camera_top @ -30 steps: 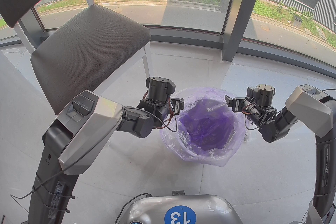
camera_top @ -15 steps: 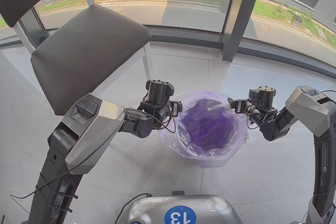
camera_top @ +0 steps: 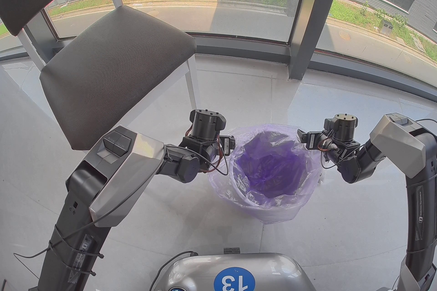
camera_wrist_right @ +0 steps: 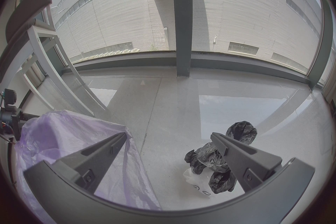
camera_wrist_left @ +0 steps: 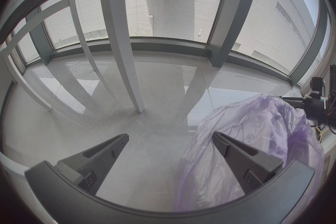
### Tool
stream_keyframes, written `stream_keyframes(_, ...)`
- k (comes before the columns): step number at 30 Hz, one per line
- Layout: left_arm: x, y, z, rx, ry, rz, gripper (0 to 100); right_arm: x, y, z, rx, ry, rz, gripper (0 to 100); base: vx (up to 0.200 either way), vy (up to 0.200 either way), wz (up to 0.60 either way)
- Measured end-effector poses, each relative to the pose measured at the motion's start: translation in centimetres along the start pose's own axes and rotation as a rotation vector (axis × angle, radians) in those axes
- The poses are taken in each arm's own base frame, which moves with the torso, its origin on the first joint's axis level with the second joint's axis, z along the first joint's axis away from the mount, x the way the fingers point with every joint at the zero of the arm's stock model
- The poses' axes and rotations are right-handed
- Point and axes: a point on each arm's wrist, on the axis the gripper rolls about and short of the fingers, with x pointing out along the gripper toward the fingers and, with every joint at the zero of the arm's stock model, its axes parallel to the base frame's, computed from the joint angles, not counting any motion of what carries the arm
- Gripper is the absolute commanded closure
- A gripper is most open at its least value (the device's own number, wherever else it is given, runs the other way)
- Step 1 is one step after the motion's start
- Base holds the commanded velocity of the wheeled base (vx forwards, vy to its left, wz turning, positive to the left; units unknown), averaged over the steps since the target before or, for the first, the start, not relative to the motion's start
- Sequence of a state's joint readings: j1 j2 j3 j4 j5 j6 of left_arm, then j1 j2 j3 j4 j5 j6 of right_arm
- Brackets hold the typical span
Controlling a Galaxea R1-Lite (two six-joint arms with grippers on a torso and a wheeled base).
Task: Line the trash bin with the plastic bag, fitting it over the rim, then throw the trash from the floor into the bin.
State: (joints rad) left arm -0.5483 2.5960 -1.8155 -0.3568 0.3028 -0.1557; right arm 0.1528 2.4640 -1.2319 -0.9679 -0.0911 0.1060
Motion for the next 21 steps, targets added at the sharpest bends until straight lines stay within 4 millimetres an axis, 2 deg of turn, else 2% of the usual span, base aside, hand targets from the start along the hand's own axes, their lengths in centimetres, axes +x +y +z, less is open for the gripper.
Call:
stream_keyframes(7,0.4,0.0,-0.7,0.003,0.015,0.002,0,0.3,-0.3,-0.4,0.0,0.008,-0.006,0,0.0,0.0,0.0)
stream_keyframes(14,0.5,0.2,-0.6,0.0,0.01,0.006,0,0.5,-0.5,-0.5,0.003,0.007,-0.01,0,0.0,0.0,0.0)
stream_keyframes(21,-0.7,0.5,0.7,-0.014,-0.004,0.006,0,-0.6,-0.6,1.1,0.04,-0.017,-0.01,0,0.0,0.0,0.0)
